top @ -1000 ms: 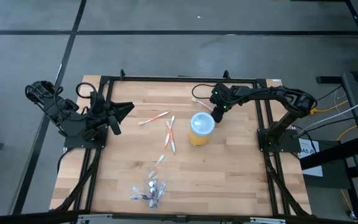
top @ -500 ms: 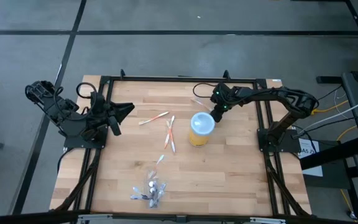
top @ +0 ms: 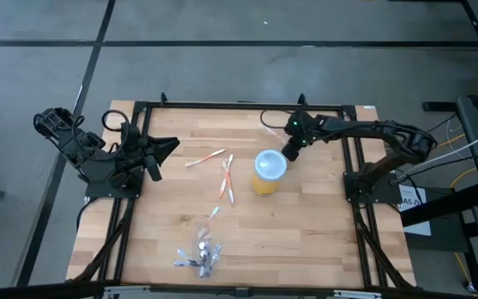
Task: Pick & Place toothbrushing station
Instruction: Put the orange toothbrush into the left side of the transparent organizer
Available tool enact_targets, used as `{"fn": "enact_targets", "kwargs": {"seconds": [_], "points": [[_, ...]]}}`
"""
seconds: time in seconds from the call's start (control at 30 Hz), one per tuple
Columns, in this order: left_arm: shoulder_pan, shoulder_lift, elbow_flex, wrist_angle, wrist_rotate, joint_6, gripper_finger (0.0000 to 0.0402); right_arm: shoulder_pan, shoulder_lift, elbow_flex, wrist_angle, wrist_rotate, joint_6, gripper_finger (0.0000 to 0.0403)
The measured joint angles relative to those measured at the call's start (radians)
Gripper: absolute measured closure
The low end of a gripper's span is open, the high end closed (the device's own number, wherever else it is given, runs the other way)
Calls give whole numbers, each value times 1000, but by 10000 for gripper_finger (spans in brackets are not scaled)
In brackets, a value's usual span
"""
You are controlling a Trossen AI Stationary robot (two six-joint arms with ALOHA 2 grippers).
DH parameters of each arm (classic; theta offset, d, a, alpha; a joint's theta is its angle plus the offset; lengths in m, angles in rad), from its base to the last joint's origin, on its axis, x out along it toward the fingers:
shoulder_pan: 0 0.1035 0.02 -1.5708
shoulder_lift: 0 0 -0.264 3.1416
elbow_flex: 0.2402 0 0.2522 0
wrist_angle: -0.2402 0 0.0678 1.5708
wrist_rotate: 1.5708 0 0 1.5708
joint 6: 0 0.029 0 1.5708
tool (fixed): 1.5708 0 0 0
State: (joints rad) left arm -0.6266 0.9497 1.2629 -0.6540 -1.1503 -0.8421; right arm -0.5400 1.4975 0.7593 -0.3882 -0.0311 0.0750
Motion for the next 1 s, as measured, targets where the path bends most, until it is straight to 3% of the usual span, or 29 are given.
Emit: {"fn": "enact_targets", "kwargs": {"seconds": [0.47, 0.77, 0.87, 1.0], "points": [[0, 0, 0, 0, -68, 40, 331, 59, -303, 23, -53, 37, 74, 403], [60, 3, 0, 0, -87, 141, 295, 151, -455, 249, -156, 63, 74, 403], [115, 13, 0, 5, -58, 160, 283, 193, -460, 353, -158, 38, 74, 403], [214, 38, 0, 128, 93, 235, 267, 255, -455, 479, -158, 9, 74, 403]]}}
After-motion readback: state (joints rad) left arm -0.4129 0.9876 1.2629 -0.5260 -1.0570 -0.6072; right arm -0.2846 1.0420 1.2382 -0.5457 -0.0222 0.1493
